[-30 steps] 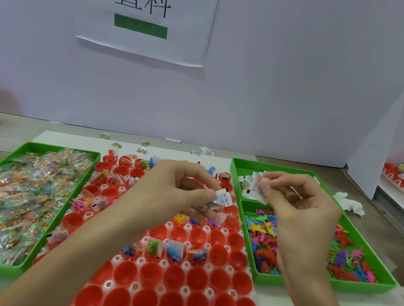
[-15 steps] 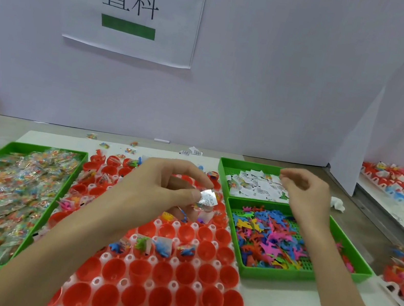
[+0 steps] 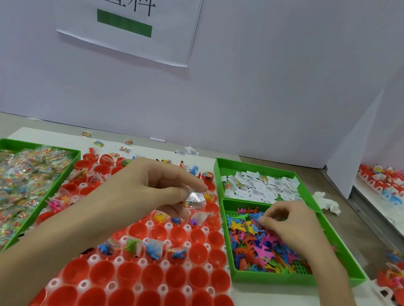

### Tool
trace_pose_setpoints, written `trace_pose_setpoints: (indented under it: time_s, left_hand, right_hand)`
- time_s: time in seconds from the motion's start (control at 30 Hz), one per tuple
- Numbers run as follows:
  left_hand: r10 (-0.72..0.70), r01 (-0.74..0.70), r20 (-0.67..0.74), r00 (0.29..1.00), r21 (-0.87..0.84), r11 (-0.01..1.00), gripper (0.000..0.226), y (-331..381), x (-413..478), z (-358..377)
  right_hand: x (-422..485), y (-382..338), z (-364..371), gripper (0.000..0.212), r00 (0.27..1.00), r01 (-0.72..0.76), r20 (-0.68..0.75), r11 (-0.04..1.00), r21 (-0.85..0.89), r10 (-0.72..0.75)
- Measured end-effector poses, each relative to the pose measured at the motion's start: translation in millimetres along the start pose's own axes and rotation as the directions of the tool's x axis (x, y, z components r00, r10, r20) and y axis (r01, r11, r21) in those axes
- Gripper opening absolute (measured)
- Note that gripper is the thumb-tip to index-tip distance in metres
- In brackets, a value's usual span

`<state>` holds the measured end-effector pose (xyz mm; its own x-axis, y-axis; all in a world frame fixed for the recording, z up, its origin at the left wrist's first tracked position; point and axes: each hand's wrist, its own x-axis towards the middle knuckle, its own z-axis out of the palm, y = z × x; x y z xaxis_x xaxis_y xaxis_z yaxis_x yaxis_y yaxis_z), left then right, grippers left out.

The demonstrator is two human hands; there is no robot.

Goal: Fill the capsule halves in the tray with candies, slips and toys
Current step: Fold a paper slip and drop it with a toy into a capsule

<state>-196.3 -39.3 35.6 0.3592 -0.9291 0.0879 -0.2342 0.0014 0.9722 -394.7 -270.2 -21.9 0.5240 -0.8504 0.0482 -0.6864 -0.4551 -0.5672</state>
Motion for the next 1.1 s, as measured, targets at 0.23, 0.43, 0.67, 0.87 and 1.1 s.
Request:
trace_pose_setpoints:
  time_s: [0.23, 0.43, 0.67, 0.87, 1.1]
  left_hand:
    - [0.014, -0.014, 0.018, 1.000, 0.005, 1.000, 0.036, 2, 0, 3]
    - [0.005, -0.005, 0.010, 1.000, -0.009, 1.000, 0.029, 2, -1, 4]
    - [0.007, -0.007, -0.006, 1.000, -0.014, 1.000, 0.034, -1, 0, 8]
    - [-0.001, 0.001, -0.001, 1.000, -0.007, 1.000, 0.033, -2, 1, 7]
    - [-0.002, 0.002, 0.005, 1.000, -0.001, 1.000, 0.031, -4, 2, 7]
  right_hand:
    - [0, 5, -2, 0.021, 0.998, -0.004, -0.069, 0.999, 0.039, 0.007]
    - [-1, -1, -9, 0.023, 0.970, 0.102, -0.237, 0.970, 0.221, -0.048]
    - [-7, -20, -5, 0.020, 0.910, 0.303, -0.389, 0.872, 0.383, -0.146]
    - [-2, -5, -4, 0.026, 0.902, 0.145, -0.430, 0.905, 0.399, 0.046]
    - [-4, -11, -9, 0.016, 0.962, 0.138, -0.262, 0.688, 0.713, 0.079]
